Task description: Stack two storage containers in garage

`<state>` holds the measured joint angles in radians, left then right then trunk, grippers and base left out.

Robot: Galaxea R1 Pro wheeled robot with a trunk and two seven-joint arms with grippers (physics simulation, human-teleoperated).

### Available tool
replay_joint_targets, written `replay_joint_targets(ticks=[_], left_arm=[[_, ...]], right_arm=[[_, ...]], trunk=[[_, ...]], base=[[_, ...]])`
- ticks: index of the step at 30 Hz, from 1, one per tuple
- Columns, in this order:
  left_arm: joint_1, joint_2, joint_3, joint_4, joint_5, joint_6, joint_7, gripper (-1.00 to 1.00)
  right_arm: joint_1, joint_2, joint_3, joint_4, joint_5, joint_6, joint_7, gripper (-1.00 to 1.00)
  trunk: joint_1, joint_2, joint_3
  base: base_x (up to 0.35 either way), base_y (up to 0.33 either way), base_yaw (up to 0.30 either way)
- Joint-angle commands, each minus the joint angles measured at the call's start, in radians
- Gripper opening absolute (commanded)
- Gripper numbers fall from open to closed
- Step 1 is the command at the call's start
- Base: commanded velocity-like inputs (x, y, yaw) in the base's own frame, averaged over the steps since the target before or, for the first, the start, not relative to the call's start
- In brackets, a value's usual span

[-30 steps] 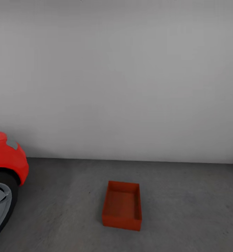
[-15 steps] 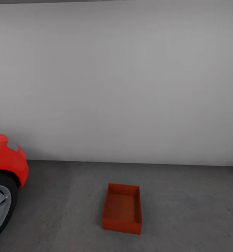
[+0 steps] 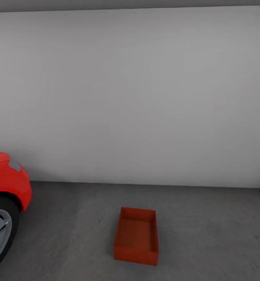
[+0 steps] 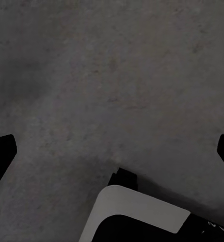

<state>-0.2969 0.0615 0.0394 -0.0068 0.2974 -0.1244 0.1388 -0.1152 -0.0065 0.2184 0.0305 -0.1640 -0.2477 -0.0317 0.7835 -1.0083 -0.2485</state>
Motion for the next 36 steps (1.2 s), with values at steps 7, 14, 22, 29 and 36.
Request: replay_joint_targets(ticks=[7,14,22,29,36], left_arm=[[-0.001,0.0,0.004,0.001,0.002,-0.003,0.001,1.0],[-0.001,0.0,0.004,0.001,0.002,-0.003,0.001,1.0],[-0.001,0.0,0.004,0.001,0.002,-0.003,0.001,1.0],[-0.001,0.002,0.002,0.001,0.007,-0.002,0.001,1.0],[0.004,-0.03,0.004,0.006,0.012,0.011,0.006,1.0]], right_arm=[[-0.001,-0.004,0.006,0.002,-0.017,-0.002,-0.009,1.0],[-0.001,-0.007,0.009,0.002,-0.015,0.007,-0.016,1.0],[-0.001,-0.01,0.004,0.002,-0.021,0.005,-0.018,1.0],[-0.001,-0.014,0.004,0.002,-0.022,0.007,-0.011,1.0],[-0.001,-0.015,0.005,0.002,-0.021,0.007,-0.007,1.0]], trunk=[[0.0,-0.001,0.006],[0.0,-0.001,0.007],[0.0,-0.001,0.011],[0.0,-0.001,0.013],[0.0,-0.001,0.014]], base=[[0.0,0.0,0.0],[0.0,0.0,-0.004],[0.0,0.0,-0.206],[0.0,0.0,-0.284],[0.0,0.0,-0.292]])
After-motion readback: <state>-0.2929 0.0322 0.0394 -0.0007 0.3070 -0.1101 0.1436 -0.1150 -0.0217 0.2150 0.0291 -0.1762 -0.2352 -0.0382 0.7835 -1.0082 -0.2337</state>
